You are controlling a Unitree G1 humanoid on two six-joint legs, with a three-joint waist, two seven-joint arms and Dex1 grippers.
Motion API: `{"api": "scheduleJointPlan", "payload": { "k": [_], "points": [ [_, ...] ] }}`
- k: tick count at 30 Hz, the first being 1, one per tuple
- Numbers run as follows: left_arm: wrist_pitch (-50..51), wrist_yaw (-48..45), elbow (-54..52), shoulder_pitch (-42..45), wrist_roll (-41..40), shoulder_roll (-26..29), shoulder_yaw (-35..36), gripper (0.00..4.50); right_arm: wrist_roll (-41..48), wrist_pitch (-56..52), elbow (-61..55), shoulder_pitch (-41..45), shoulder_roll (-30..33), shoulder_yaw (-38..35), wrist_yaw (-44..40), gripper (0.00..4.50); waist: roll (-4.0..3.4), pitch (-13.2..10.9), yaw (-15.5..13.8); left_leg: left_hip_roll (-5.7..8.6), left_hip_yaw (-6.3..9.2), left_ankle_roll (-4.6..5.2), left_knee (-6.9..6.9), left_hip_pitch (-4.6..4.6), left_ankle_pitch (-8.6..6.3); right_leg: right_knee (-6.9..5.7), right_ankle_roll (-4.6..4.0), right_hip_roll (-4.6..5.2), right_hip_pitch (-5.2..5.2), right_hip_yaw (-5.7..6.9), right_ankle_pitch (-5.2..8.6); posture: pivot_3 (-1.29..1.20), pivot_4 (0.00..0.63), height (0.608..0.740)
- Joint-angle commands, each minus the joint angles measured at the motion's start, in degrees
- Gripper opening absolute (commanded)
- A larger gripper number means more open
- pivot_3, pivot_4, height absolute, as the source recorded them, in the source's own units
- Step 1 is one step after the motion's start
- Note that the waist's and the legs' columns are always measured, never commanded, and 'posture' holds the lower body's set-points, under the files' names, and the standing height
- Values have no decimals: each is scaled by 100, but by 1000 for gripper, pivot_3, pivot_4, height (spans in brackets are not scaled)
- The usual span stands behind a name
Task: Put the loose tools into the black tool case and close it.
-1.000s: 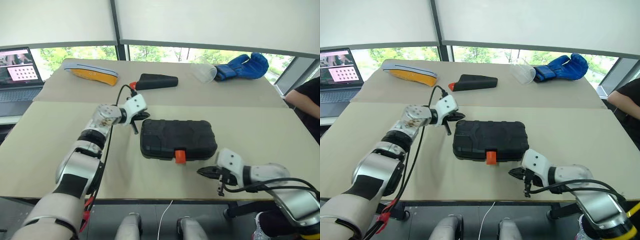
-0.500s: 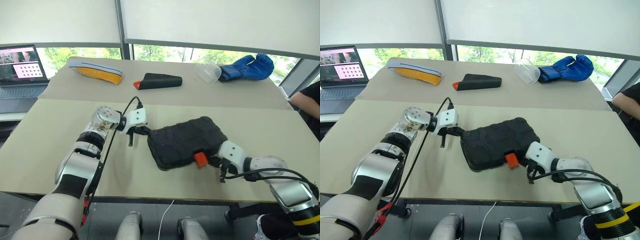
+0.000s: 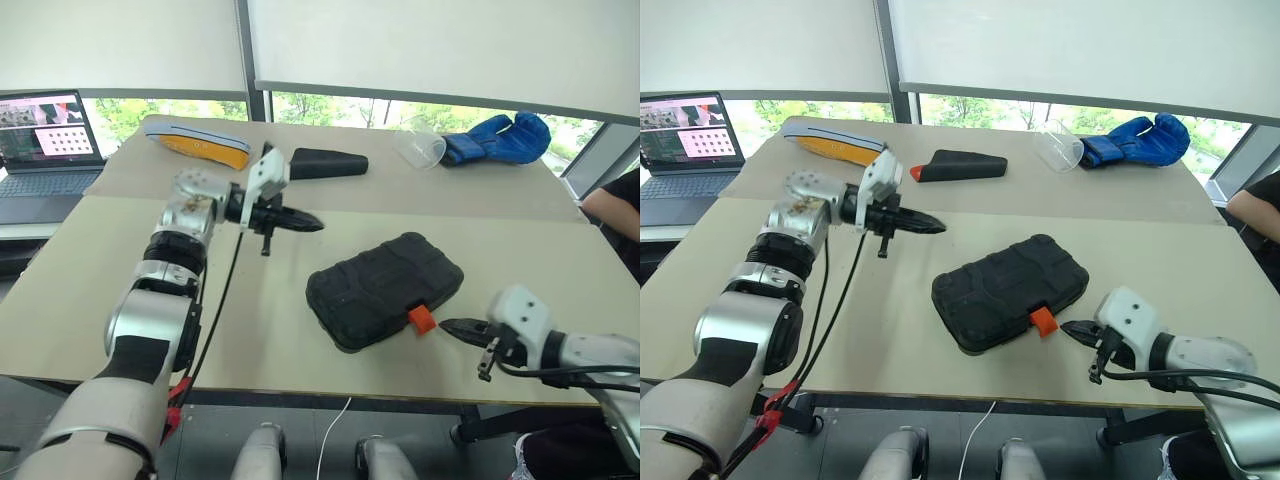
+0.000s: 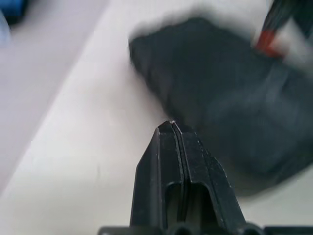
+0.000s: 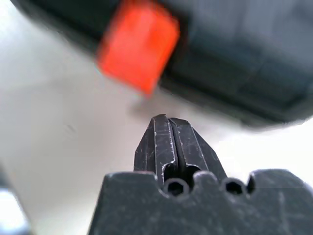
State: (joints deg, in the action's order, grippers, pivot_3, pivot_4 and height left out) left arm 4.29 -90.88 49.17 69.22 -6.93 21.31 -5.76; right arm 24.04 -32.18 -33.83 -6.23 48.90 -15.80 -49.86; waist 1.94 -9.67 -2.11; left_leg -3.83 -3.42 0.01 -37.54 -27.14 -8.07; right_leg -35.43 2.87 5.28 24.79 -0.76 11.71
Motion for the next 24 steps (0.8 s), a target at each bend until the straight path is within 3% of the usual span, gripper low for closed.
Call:
{"api": "scheduleJointPlan", "payload": {
  "k": [1,6,10,19,24],
  "points": [
    [100,161,-814,-517,83,-467,-466,49,513,-464,-596,-7,-40,-287,187,0,-3,2,4,0,0,0,0,17,0,1,-4,1,-18,0,2,0,150,740],
    [-585,886,-741,-1093,724,-862,-1090,49,304,-529,-475,214,-73,158,501,0,-2,1,109,-4,-1,1,0,56,-2,6,-12,-2,-46,0,-5,0,150,740],
    [-2047,1150,-420,-1390,1412,-654,-1682,49,59,-457,-319,301,-4,485,605,0,-17,11,143,-3,0,-7,0,87,-6,1,-14,1,-69,-1,-5,0,150,740],
    [-1811,961,-488,-1561,1127,-694,-1683,49,-275,-278,30,614,-132,1007,734,0,-34,40,168,-5,-2,-29,2,93,-20,1,-17,-2,-67,-3,-3,0,150,740],
    [-1738,1022,-535,-1554,1089,-731,-1655,49,336,-598,-485,385,129,463,262,0,-38,46,147,-3,-2,-27,11,93,-19,2,-20,-1,-66,-3,5,0,150,740]
  ]
}}
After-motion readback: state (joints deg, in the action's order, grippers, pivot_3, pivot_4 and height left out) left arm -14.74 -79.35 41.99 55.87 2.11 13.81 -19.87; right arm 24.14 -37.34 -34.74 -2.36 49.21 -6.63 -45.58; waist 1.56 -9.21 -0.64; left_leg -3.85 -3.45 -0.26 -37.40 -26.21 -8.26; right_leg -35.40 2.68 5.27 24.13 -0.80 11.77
